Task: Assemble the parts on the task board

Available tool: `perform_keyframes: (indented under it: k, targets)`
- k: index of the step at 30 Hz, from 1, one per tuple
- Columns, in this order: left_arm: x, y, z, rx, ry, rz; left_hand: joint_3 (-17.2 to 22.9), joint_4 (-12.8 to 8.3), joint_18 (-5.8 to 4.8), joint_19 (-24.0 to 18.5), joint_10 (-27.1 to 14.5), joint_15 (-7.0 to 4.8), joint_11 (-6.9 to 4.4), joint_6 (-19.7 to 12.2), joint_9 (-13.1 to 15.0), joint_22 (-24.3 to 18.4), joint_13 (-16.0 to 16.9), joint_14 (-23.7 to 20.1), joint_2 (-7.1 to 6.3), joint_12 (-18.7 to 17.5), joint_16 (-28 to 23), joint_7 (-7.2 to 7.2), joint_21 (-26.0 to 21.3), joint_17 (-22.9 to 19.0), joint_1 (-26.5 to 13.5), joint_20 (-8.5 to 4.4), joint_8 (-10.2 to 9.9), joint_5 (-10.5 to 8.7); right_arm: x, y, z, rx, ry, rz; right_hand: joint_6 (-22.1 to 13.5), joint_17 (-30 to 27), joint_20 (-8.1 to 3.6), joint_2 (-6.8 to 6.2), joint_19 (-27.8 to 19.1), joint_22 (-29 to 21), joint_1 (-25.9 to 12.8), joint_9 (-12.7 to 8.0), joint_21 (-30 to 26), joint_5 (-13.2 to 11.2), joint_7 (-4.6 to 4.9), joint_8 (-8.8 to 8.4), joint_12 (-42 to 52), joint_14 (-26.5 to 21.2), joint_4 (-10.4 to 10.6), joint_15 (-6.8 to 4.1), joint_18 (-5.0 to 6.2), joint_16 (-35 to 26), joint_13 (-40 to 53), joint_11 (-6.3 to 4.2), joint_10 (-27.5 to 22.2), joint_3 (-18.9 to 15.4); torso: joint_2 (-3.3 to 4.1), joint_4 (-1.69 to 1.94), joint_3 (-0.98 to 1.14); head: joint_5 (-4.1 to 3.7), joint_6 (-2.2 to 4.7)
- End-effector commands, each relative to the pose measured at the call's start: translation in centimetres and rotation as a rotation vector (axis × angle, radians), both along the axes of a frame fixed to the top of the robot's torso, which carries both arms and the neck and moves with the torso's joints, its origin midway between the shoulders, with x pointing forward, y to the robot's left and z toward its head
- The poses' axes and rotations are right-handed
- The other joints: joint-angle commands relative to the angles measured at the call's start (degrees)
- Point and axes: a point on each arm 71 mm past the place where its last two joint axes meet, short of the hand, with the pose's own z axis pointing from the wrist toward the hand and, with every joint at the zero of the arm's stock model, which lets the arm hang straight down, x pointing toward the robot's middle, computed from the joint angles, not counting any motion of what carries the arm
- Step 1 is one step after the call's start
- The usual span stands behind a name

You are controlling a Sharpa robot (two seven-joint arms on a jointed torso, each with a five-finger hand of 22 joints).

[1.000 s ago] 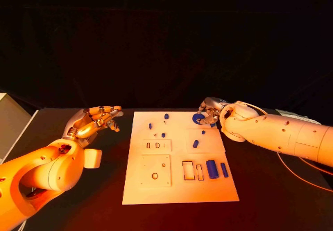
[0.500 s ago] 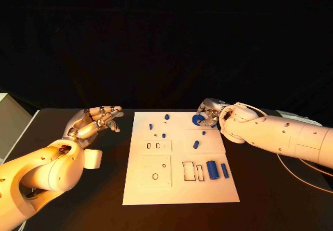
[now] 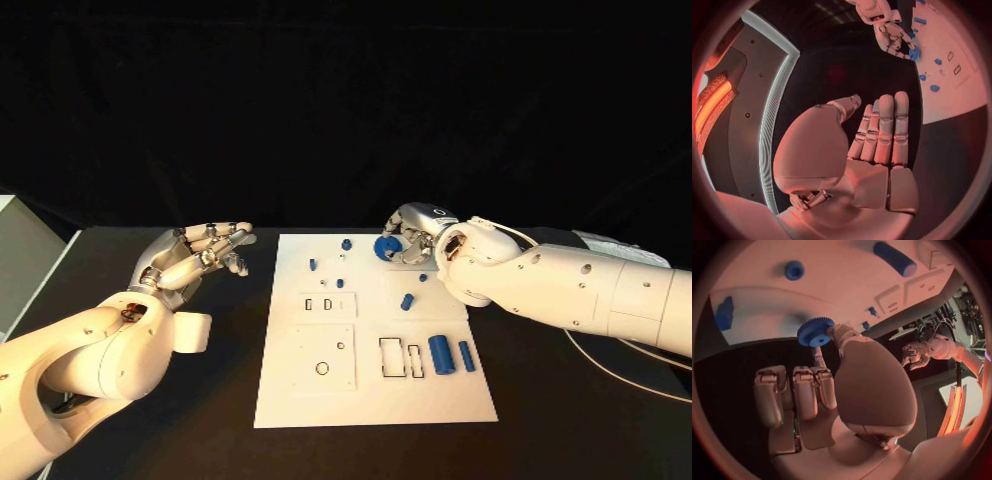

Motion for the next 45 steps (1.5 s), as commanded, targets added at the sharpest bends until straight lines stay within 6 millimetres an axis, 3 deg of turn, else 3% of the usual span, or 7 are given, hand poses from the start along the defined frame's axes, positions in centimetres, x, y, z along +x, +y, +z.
perform_keyframes:
  k: [1, 9, 13, 19, 25, 30, 45]
  targets:
    - [-0.1, -0.2, 0.1, -0.003, -0.009, -0.009, 0.3, 0.0, 0.78, -0.3, -0.5, 0.12, -0.02, -0.4, 0.1, 0.1, 0.1, -0.2, -0.02, -0.1, 0.2, 0.01, 0.3, -0.1, -0.4, 0.04, 0.2, -0.06, -0.4, 1.9, 0.6, -0.033, -0.077, 0.045, 0.4, 14.0, -0.06, -0.35, 6.1, 15.1, 0.2, 0.1, 0.3, -0.3, -0.12, 0.24, 0.1, 5.7, -0.1, -0.14, -0.82, 0.3, 15.1, -0.47, 6.0, 0.3, 0.05, 0.01, 0.02, -0.02, 0.25]
    - [-0.2, -0.3, 0.2, -0.004, -0.009, -0.012, 0.4, 0.0, 0.77, -0.5, -0.5, 0.14, 0.0, -0.4, 0.1, 0.1, 0.1, -0.2, -0.01, 0.0, 0.3, 0.03, 0.4, -0.1, -0.4, 0.06, 0.2, -0.07, -0.6, 5.9, 0.6, -0.067, -0.114, 0.114, 0.4, 14.2, -0.15, -0.44, 6.1, 15.1, 0.1, 0.1, 0.3, -1.4, -0.15, 0.3, 0.1, 5.8, -0.3, -0.21, -0.82, 0.3, 15.1, -0.52, 6.0, 0.7, 0.04, 0.17, 0.02, 0.17, 0.21]
    - [-0.2, -0.3, 0.2, -0.005, -0.009, -0.013, 0.4, 0.0, 0.77, -0.5, -0.5, 0.14, 0.0, -0.4, 0.1, 0.1, 0.1, -0.2, -0.01, 0.0, 0.3, 0.03, 0.4, -0.1, -0.4, 0.06, 0.2, -0.07, -0.6, 7.3, 0.3, -0.097, -0.139, 0.132, 0.4, 14.3, -0.16, -0.46, 6.1, 15.1, 0.1, 0.1, 0.3, -1.6, -0.15, 0.31, 0.1, 5.8, -0.3, -0.22, -0.82, 0.4, 15.1, -0.53, 6.0, 0.7, 0.04, 0.2, -0.03, 0.22, 0.14]
    - [-0.2, -0.3, 0.2, -0.005, -0.008, -0.014, 0.4, 0.0, 0.77, -0.5, -0.5, 0.14, 0.0, -0.4, 0.1, 0.1, 0.1, -0.2, -0.01, 0.0, 0.3, 0.03, 0.4, -0.1, -0.4, 0.06, 0.2, -0.07, -0.6, 8.9, -0.5, -0.137, -0.161, 0.14, 0.4, 14.4, -0.18, -0.5, 6.1, 15.1, 0.0, 0.1, 0.3, -2.0, -0.15, 0.32, 0.1, 5.8, -0.3, -0.22, -0.82, 0.4, 15.1, -0.53, 6.0, 0.8, 0.13, 0.18, 0.06, 0.36, 0.16]
    - [-0.2, -0.3, 0.1, -0.005, -0.004, -0.017, 0.4, 0.0, 0.77, -0.5, -0.5, 0.14, 0.0, -0.4, 0.1, 0.1, 0.1, -0.2, -0.01, 0.0, 0.3, 0.03, 0.4, -0.1, -0.4, 0.06, 0.2, -0.07, -0.5, 9.8, -1.2, -0.156, -0.16, 0.14, 0.0, 14.4, -0.18, -0.57, 6.1, 15.1, -0.2, 0.0, 0.3, -2.4, -0.08, 0.14, 0.1, 5.8, -0.3, -0.2, -0.82, 0.4, 15.1, -0.48, 6.0, 0.8, 0.07, 0.29, 0.01, 0.52, -0.1]
    - [-0.1, -0.3, 0.1, -0.004, -0.002, -0.016, 0.3, 0.0, 0.77, -0.6, -0.6, 0.16, 0.02, -0.4, 0.1, 0.2, 0.1, -0.3, -0.03, 0.0, 0.3, 0.05, 0.5, -0.1, -0.5, 0.08, 0.2, -0.08, -0.4, 10.1, -1.4, -0.165, -0.158, 0.138, 0.1, 14.4, -0.18, -0.52, 6.1, 15.1, -0.2, 0.0, 0.3, -2.6, -0.11, 0.2, 0.1, 5.8, -0.4, -0.2, -0.82, 0.4, 15.1, -0.48, 6.0, 0.9, 0.04, 0.11, 0.05, 0.66, -0.13]
    - [-0.1, -0.2, 0.1, -0.002, 0.0, -0.016, 0.3, 0.0, 0.77, -0.6, -0.6, 0.16, 0.02, -0.4, 0.1, 0.2, 0.1, -0.3, -0.03, 0.0, 0.3, 0.05, 0.5, -0.1, -0.5, 0.08, 0.2, -0.08, -0.1, 9.8, -1.6, -0.193, -0.165, 0.117, 0.2, 14.4, -0.18, -0.49, 6.1, 15.1, -0.1, 0.0, 0.3, -2.6, -0.12, 0.24, 0.1, 5.8, -0.4, -0.2, -0.82, 0.4, 15.1, -0.5, 6.0, 1.0, 0.07, 0.07, 0.1, 0.78, -0.11]
